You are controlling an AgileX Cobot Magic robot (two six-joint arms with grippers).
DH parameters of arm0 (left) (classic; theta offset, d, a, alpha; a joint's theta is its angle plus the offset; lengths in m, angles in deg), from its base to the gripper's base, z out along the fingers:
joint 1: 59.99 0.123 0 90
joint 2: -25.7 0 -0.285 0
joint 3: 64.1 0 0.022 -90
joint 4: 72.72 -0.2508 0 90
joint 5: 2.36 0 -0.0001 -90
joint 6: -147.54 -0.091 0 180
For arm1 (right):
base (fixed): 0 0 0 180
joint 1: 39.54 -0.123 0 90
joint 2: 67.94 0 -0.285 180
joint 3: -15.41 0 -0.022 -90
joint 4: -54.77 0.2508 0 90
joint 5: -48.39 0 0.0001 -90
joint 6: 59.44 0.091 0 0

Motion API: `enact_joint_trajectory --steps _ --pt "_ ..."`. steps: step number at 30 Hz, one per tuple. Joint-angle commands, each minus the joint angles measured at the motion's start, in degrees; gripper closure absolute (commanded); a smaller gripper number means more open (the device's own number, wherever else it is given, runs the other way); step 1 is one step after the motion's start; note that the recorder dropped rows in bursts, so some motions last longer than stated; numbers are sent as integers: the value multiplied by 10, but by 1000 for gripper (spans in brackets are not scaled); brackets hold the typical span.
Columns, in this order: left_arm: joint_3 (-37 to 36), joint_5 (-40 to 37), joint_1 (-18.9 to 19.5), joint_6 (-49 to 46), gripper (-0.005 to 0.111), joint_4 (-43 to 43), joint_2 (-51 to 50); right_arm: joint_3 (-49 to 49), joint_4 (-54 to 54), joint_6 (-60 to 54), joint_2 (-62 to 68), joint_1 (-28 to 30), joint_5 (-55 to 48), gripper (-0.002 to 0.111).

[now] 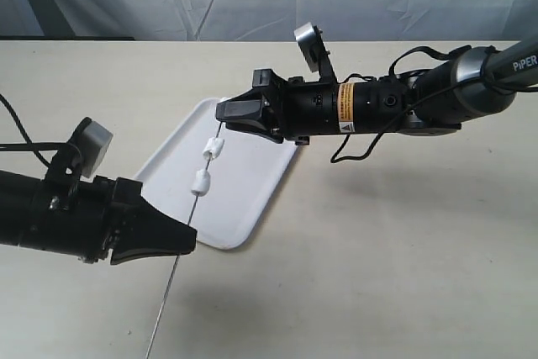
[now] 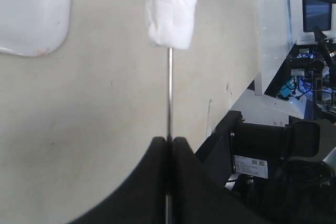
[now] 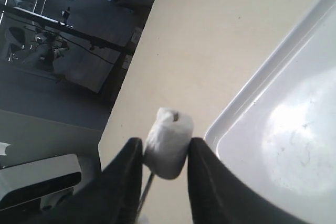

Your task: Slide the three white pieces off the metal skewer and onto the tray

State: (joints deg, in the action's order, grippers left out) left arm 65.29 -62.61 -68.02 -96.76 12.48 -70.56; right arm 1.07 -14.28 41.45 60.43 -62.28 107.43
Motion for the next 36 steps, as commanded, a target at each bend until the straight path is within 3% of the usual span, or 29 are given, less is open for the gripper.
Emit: enact_joint_trajectory --steps 1,8,15,21,25,36 --pt "-4 -11 1 -2 107 1 -2 4 3 -4 0 0 -7 79" --pt "-4 -54 1 14 107 -38 -2 6 5 -9 0 0 -58 79" --pt "-4 -24 1 54 107 -83 -2 52 -7 -3 0 0 -93 79" --pt "-4 28 1 54 107 -73 -2 71 -58 3 0 0 -142 79" --pt "-4 94 1 51 107 -49 -2 72 -79 -3 0 1 -119 79" --pt "-4 76 1 21 107 -6 -2 72 -223 84 0 1 -96 79"
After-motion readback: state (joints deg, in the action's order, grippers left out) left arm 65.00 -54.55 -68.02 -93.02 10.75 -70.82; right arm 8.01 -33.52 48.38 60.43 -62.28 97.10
